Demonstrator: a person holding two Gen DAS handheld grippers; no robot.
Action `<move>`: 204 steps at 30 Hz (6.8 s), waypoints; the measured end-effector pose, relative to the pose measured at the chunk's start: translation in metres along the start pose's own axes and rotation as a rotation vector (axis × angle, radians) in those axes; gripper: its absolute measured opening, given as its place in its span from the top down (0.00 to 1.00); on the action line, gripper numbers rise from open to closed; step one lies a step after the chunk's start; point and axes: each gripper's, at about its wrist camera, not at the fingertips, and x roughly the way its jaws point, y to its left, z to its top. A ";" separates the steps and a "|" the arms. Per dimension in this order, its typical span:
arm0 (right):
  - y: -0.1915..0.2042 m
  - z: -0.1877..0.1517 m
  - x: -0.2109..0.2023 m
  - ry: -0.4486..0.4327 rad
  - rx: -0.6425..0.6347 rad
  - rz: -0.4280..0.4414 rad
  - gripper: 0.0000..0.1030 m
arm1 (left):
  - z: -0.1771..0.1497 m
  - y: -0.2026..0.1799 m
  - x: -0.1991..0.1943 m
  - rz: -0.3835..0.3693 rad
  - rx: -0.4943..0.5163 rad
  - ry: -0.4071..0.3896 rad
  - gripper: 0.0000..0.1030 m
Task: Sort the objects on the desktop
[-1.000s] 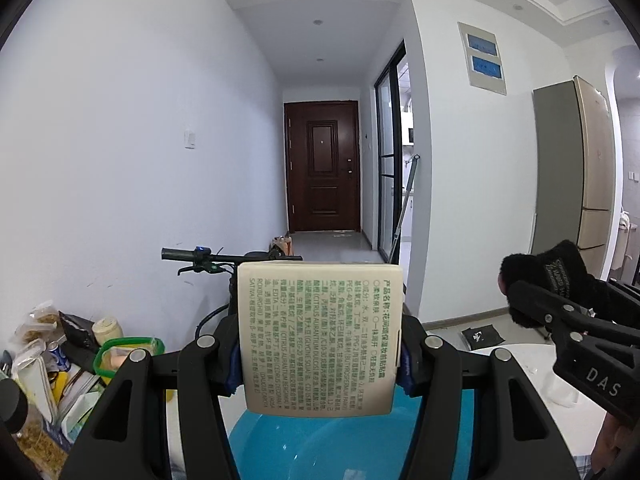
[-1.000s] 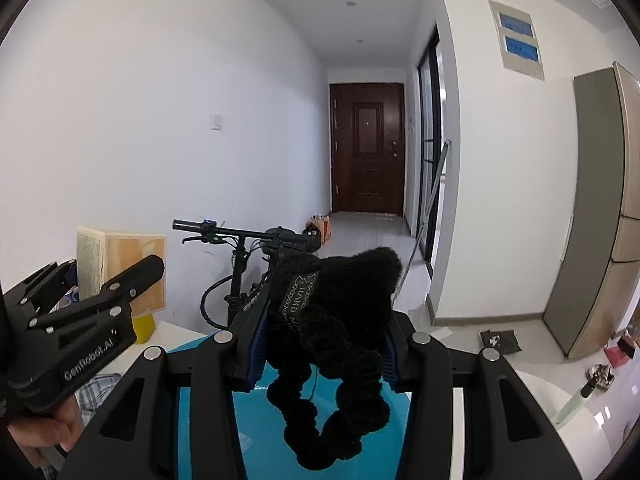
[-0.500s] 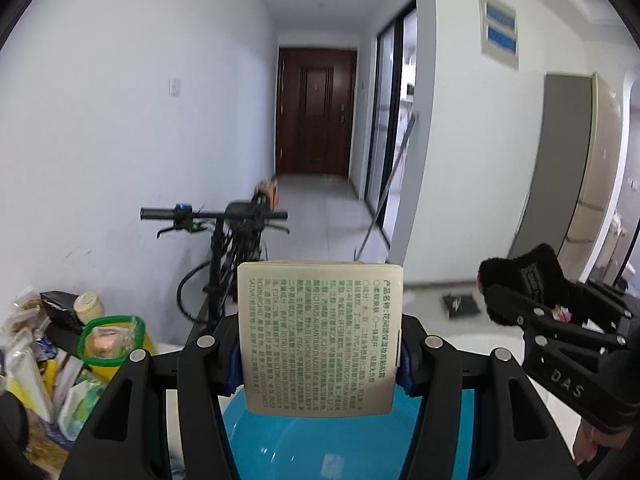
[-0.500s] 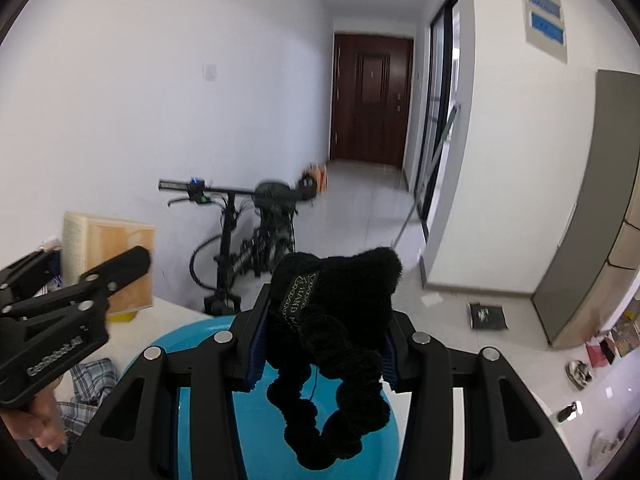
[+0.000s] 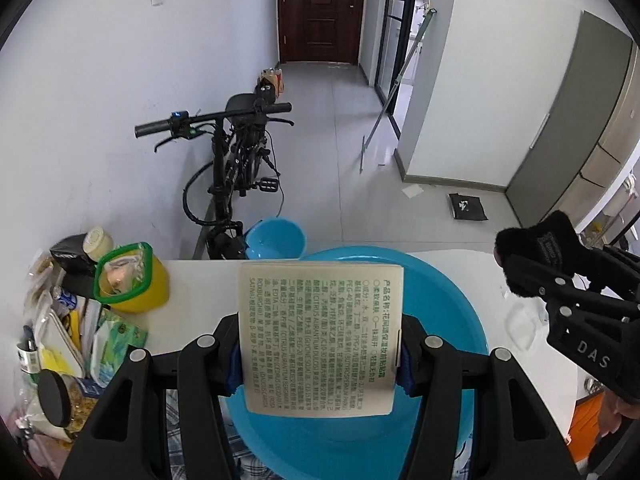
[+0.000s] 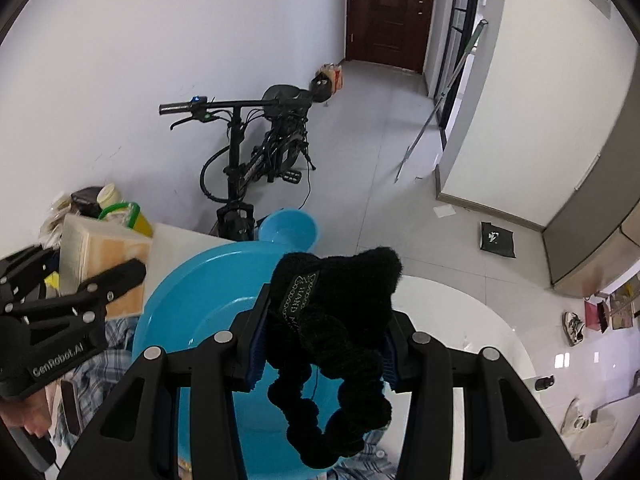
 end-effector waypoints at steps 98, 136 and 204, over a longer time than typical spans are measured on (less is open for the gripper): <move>-0.011 -0.097 0.174 0.346 0.092 0.100 0.56 | -0.101 0.018 0.187 -0.028 -0.058 0.353 0.26; -0.031 -0.078 0.123 -0.022 0.184 0.034 0.15 | -0.087 0.034 0.115 0.009 -0.096 -0.128 0.22; 0.017 -0.148 -0.047 -0.590 0.020 -0.071 0.00 | -0.190 0.035 -0.074 -0.004 0.042 -0.589 0.00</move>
